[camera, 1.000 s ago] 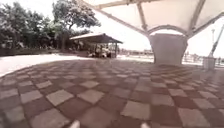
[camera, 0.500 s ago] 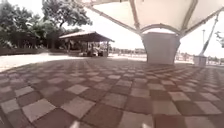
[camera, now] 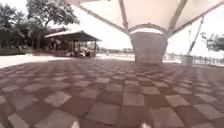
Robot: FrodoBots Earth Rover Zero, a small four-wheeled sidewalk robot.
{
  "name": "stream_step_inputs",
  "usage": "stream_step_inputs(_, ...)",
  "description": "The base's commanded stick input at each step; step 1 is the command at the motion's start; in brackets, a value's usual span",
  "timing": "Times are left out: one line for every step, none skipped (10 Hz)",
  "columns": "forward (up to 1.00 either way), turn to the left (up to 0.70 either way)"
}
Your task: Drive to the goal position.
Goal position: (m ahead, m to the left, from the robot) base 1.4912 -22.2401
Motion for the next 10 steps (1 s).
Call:
stream_step_inputs(0.59, -0.56)
stream_step_inputs(0.57, -0.55)
stream_step_inputs(0.54, -0.52)
stream_step_inputs(0.54, -0.52)
stream_step_inputs(0.54, -0.53)
stream_step_inputs(0.54, -0.53)
stream_step_inputs(0.54, -0.53)
stream_step_inputs(0.54, -0.53)
stream_step_inputs(0.54, -0.53)
stream_step_inputs(0.54, -0.53)
